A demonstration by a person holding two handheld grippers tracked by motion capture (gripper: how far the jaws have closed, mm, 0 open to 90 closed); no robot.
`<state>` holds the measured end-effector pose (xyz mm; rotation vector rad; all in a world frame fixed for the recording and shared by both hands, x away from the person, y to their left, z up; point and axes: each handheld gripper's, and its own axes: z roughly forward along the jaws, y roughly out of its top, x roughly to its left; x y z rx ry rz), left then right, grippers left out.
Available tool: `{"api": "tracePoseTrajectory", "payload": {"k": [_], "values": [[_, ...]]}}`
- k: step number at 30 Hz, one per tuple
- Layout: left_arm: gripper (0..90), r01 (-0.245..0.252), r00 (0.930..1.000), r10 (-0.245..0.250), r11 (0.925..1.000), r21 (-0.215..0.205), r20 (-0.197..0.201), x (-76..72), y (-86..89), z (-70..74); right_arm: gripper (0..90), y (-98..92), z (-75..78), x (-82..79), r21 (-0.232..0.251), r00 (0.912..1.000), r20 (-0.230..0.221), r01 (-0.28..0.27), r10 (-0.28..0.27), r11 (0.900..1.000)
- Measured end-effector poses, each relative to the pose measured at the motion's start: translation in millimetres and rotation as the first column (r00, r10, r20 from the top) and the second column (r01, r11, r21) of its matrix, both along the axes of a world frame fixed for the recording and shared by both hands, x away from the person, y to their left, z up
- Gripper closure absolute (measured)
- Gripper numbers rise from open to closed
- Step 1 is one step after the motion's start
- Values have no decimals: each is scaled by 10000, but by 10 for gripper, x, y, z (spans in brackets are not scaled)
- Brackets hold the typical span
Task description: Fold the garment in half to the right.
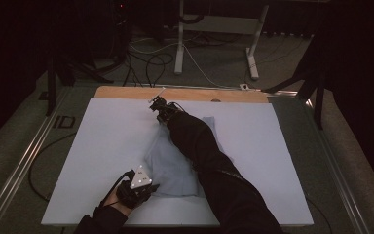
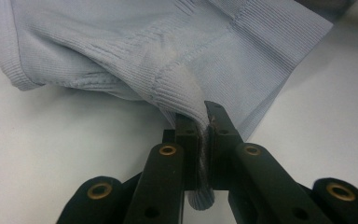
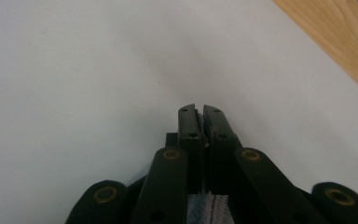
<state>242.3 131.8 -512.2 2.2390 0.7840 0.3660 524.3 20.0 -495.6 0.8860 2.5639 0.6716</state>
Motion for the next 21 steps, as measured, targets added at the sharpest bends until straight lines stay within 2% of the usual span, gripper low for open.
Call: {"api": "tracePoseTrajectory", "payload": {"k": [4, 10, 13, 18, 21], "values": [[872, 40, 10000, -39, 10000, -29, 56, -8, -6, 1, 877, -15, 48, -15, 133, 9999, 94, -108, 106, 9999], [872, 546, 9980, -543, 9985, -95, 330, -30, -16, 36, 877, -68, 162, -39, 377, 9995, 177, -265, 258, 9989], [871, 796, 9954, -789, 9968, -98, 547, -19, -20, 84, 876, -111, 223, -49, 395, 9987, 318, -416, 404, 9984], [871, 1259, 9886, -1234, 9917, -242, 865, 11, -43, 214, 876, -219, 335, -44, 776, 9980, 426, -504, 472, 9957], [871, 1553, 9827, -1533, 9878, -110, 1041, 37, -75, 282, 876, -302, 407, -38, 937, 9966, 531, -685, 638, 9932]]}}
